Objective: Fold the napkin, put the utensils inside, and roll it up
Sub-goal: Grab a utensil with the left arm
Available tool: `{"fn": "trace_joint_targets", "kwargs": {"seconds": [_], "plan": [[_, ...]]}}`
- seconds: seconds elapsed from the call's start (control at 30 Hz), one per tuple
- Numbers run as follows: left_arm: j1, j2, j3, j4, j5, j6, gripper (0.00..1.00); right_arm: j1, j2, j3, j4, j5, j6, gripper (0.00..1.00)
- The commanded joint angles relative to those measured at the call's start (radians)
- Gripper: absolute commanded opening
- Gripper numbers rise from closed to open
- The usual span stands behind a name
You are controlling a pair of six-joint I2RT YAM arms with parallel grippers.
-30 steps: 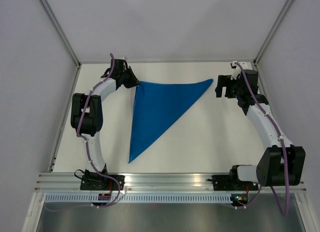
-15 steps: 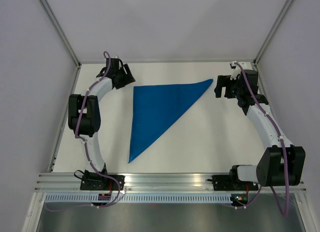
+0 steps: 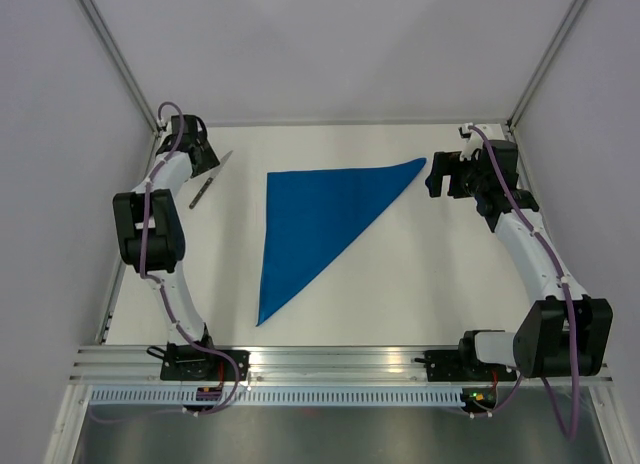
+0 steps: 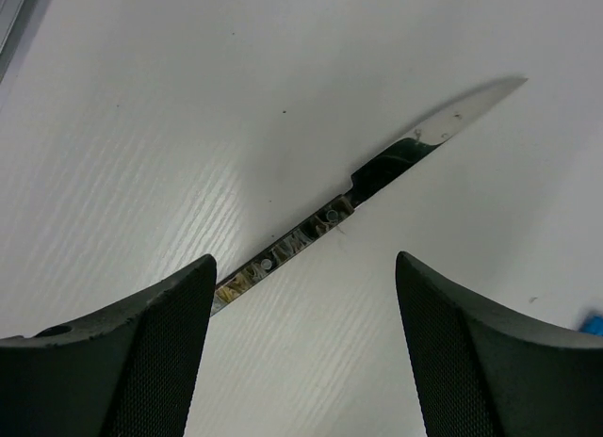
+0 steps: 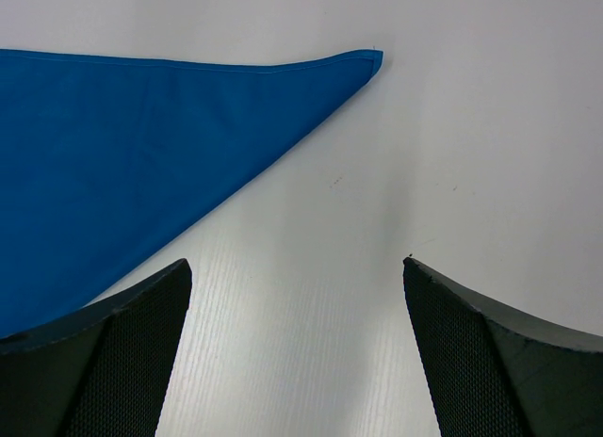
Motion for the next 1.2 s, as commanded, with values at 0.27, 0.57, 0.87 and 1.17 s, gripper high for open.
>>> {"fn": "trace_joint_targets", "kwargs": {"seconds": [0.27,0.57,0.87,1.17], "plan": [[-0.006,0.142,0.109,-0.099,-0.064,0.201,0.82,-0.003,-0.037,0.031,-0.004,-0.024,0.014,0.98],[-0.002,0.201,0.171,-0.143,-0.043,0.248,0.83,-0.003,-0.034,0.025,-0.003,-0.033,0.014,0.98],[0.004,0.248,0.192,-0.188,0.035,0.205,0.68,-0.003,-0.031,0.023,-0.001,-0.043,0.016,0.98],[0.003,0.225,0.135,-0.197,0.072,0.192,0.45,-0.001,-0.028,0.02,0.002,-0.059,0.021,0.98]]}}
